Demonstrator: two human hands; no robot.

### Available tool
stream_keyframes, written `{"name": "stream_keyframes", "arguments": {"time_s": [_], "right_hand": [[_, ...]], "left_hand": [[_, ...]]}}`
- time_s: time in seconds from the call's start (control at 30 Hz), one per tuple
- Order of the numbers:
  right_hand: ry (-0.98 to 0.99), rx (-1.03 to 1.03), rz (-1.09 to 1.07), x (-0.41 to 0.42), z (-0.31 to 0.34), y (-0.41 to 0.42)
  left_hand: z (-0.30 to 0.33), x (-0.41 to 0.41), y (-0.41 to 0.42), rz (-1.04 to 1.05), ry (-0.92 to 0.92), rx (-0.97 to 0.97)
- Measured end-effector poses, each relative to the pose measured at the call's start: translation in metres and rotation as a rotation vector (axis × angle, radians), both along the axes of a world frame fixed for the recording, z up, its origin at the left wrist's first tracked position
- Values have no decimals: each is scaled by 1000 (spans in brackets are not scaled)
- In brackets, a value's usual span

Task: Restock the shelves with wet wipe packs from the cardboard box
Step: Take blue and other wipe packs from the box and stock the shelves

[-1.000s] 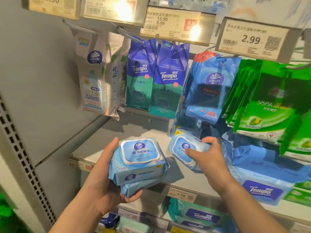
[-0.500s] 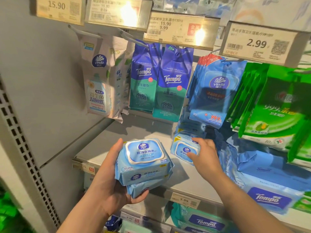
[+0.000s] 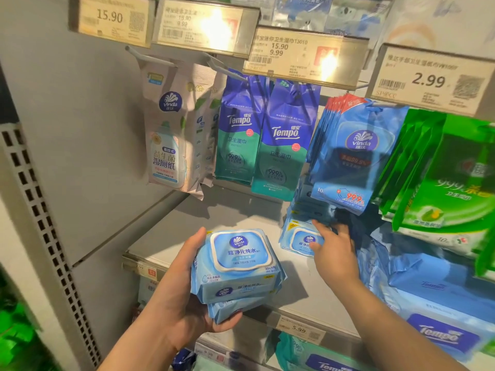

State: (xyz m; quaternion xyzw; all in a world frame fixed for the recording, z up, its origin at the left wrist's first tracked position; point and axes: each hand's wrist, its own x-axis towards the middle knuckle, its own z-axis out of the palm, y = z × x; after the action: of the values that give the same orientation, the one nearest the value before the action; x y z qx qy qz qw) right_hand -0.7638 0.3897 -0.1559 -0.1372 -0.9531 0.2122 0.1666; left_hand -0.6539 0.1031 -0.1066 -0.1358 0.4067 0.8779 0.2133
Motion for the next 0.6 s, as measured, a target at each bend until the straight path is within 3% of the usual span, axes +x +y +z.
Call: {"name": "stream_keyframes", "arguments": {"time_s": [0.23, 0.43, 0.5, 0.6], "right_hand": [[-73, 39, -59, 8, 15, -14], [156, 227, 87, 39, 33, -46], [145, 37, 171, 52, 43, -55], [-10, -501, 276, 70, 62, -65]], "left_hand": [[2, 1, -1, -7, 6, 8], [6, 0, 1, -68, 77, 13], [8, 1, 2, -79, 86, 7], [8, 1, 2, -81, 82, -1]]}}
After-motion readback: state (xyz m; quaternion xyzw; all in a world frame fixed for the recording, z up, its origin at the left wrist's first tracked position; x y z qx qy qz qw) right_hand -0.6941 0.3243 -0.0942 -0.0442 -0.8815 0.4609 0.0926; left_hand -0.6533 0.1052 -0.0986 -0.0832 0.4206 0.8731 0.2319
